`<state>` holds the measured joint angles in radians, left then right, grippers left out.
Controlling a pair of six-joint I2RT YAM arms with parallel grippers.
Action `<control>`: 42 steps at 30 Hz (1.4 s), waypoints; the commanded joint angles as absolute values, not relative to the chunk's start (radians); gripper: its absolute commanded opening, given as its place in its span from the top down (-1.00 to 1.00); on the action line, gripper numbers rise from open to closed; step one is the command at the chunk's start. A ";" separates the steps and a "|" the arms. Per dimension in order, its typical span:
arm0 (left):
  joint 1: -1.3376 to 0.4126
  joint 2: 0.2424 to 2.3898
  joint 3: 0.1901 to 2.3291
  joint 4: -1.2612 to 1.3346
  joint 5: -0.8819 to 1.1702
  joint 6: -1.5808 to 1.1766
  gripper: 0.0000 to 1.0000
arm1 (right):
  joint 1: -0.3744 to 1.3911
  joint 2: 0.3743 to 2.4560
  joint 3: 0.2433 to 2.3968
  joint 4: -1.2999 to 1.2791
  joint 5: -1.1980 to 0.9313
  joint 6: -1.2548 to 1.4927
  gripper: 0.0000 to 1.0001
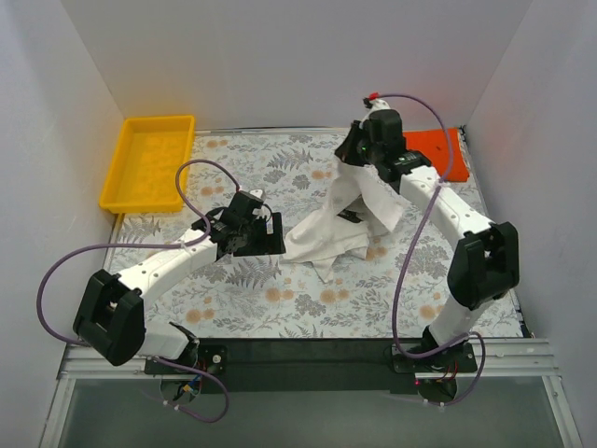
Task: Fold and stack the t-shirts
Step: Flatten the tshirt out
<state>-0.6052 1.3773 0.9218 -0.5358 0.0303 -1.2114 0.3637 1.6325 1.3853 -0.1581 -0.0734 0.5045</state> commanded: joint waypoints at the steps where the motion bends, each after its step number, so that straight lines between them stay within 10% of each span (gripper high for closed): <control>1: -0.611 1.309 0.897 -0.574 -0.028 -1.209 -0.57 | 0.489 1.773 1.575 -0.230 0.044 0.454 0.84; 10: -0.611 1.301 0.881 -0.560 -0.006 -1.262 -0.57 | 0.604 1.939 1.886 -0.383 0.064 0.282 -0.37; 27: -0.684 1.568 1.035 -0.422 0.029 -1.261 -0.54 | 0.419 1.330 0.958 -0.380 0.141 0.278 -0.33; 42: -0.808 1.798 1.221 -0.428 -0.230 -1.210 -0.27 | 0.219 1.117 0.627 -0.178 -0.149 0.376 -0.24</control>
<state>-0.7994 1.7927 1.1931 -0.4328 -0.1490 -1.2289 0.2337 1.1355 0.6479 -0.2859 -0.0643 0.3439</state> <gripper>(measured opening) 0.643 0.621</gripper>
